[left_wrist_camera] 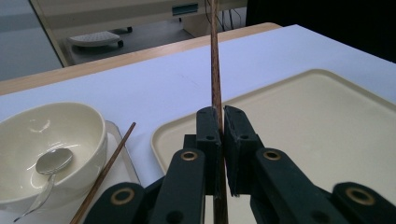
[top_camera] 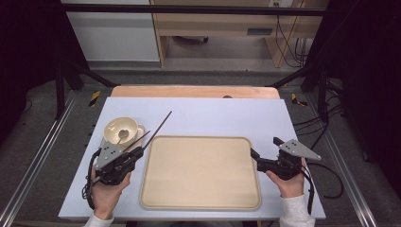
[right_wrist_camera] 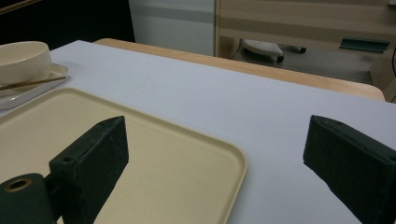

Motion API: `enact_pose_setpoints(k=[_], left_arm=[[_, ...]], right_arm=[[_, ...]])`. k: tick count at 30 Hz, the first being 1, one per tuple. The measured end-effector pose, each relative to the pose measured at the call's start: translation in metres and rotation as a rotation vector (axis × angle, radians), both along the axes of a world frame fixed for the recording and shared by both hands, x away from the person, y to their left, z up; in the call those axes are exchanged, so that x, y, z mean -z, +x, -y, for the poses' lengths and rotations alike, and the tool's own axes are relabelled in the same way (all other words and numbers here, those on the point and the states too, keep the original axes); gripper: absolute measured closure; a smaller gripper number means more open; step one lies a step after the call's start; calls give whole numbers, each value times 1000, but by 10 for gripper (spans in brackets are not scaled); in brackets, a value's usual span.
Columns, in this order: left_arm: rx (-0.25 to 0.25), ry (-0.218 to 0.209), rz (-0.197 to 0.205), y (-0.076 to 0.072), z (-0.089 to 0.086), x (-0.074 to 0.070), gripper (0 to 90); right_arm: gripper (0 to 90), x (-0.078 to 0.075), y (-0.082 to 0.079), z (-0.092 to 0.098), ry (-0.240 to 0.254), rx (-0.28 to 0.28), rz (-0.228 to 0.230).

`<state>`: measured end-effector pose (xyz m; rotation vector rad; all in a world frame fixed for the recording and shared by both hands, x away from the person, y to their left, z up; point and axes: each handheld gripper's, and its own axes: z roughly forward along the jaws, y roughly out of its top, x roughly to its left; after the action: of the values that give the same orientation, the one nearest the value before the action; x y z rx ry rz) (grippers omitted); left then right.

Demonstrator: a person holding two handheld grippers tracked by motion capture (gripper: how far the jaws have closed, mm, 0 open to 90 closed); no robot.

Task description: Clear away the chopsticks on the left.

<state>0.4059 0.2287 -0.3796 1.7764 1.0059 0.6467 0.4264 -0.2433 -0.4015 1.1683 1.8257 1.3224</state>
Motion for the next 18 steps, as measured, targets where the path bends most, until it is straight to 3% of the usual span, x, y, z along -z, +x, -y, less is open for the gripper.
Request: enact_pose_setpoints(k=[11, 12, 18], left_arm=[[-82, -31, -1, 7, 19, -5, 852], [-104, -33, 14, 5, 23, -3, 852], [-150, -43, 15, -1, 30, 7, 851]], right_arm=[[70, -1, 0, -3, -1, -9, 0], [70, -1, 0, -3, -1, -8, -1], [71, 0, 1, -3, 2, -10, -2]])
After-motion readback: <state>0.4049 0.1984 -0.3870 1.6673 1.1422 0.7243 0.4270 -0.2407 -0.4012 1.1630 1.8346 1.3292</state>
